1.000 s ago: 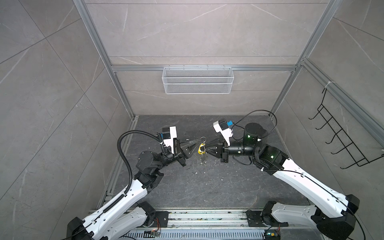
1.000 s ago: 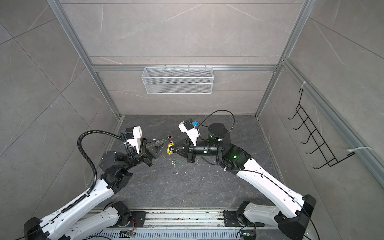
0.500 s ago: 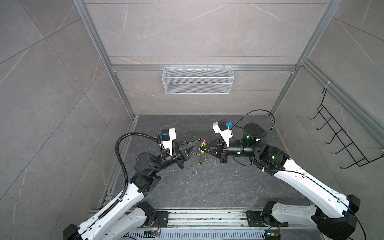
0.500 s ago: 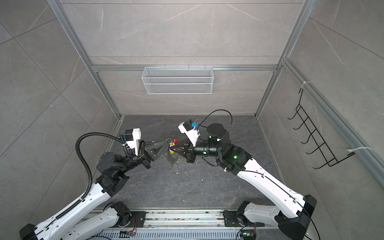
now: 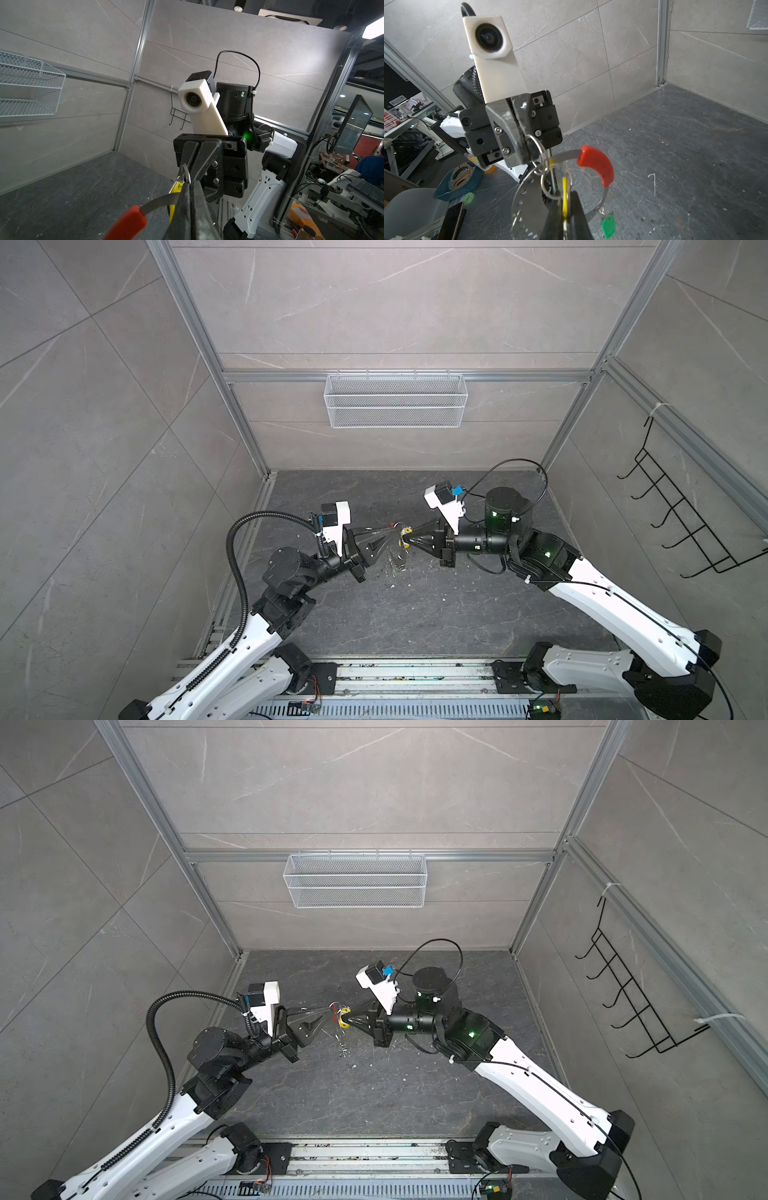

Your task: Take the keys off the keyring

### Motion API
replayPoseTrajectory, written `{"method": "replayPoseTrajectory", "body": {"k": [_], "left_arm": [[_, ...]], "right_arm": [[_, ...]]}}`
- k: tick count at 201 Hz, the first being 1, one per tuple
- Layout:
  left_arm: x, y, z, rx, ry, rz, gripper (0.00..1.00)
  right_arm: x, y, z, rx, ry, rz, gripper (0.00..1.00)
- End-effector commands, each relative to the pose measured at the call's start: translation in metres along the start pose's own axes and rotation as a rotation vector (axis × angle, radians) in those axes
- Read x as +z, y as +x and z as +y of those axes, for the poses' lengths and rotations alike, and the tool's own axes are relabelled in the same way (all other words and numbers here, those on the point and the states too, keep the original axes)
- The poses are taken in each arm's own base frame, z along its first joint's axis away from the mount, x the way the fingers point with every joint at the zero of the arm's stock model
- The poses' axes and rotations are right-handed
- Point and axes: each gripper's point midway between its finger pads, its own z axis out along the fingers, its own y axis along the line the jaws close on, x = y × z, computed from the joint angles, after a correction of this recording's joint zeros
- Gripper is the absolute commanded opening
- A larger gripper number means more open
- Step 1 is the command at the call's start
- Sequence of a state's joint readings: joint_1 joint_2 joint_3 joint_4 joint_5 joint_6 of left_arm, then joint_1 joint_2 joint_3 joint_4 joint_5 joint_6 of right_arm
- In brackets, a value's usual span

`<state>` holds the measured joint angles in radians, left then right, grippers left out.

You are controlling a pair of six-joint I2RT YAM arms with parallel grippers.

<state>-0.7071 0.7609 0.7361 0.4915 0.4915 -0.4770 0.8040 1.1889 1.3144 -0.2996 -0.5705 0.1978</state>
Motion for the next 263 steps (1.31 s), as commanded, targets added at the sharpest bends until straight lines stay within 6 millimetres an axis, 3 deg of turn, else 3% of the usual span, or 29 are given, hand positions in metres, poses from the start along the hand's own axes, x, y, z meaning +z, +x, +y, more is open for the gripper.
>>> {"method": "replayPoseTrajectory", "body": {"k": [1, 82, 263], "left_arm": [[-0.010, -0.044, -0.034, 0.122, 0.079, -0.105, 0.00], [-0.008, -0.019, -0.050, 0.030, 0.149, 0.128, 0.00], [-0.001, 0.013, -0.038, -0.065, 0.115, 0.366, 0.00]], "right_arm": [[-0.008, 0.005, -0.007, -0.009, 0.059, 0.054, 0.00], [-0.021, 0.001, -0.005, -0.123, 0.077, 0.156, 0.00], [-0.040, -0.021, 0.018, -0.265, 0.048, 0.255, 0.00]]}}
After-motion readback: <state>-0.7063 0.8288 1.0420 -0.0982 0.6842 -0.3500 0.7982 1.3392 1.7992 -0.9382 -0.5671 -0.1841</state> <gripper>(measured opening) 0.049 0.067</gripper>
